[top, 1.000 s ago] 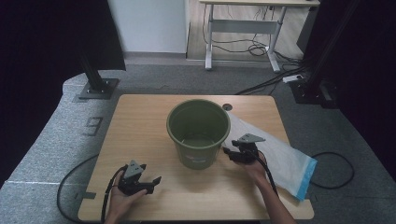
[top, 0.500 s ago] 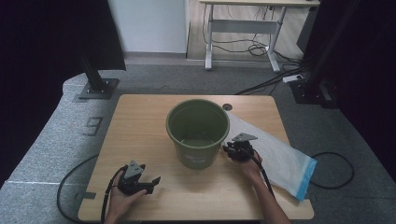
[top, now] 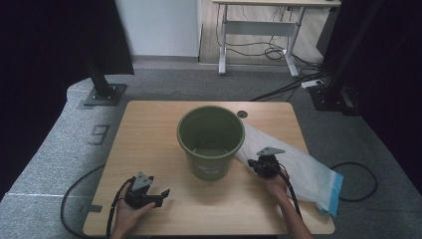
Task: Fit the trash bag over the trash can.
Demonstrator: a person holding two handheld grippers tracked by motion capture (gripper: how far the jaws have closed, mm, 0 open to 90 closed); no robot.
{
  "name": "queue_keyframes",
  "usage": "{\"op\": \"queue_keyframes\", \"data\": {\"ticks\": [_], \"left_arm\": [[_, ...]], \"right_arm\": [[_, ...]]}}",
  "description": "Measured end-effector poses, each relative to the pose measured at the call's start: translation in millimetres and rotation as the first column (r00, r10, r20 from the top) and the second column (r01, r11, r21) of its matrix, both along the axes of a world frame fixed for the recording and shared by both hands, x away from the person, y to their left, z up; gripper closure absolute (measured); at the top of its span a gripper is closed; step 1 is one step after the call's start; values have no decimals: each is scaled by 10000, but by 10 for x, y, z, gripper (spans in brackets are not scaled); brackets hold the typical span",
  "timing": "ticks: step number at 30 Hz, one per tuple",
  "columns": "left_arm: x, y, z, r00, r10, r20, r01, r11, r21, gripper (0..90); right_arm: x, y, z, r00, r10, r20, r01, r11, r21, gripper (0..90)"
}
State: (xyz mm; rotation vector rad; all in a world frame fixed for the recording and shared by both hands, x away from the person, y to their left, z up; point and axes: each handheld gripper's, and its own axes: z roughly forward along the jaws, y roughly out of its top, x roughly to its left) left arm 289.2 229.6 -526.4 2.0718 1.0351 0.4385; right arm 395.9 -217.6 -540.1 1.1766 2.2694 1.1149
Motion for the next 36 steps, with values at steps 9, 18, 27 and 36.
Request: {"op": "queue_keyframes", "data": {"ticks": [9,18,27,36], "left_arm": [[-1,-26,-27,10000,39,-24,-38,9998,196,174],[-6,-19,-34,10000,49,-5,-49,9998,198,175],[-6,-8,-31,10000,94,18,-94,9999,69,177],[-15,18,-20,9996,236,133,-236,9997,2,178]], "right_arm": [[-75,-27,53,9976,299,617,-307,9995,114,717],[238,263,72,9975,110,691,-92,9996,-263,447],[307,388,-41,9976,321,620,-248,9932,-1142,726],[298,189,117,9954,-573,773,593,9980,-238,887]]}}
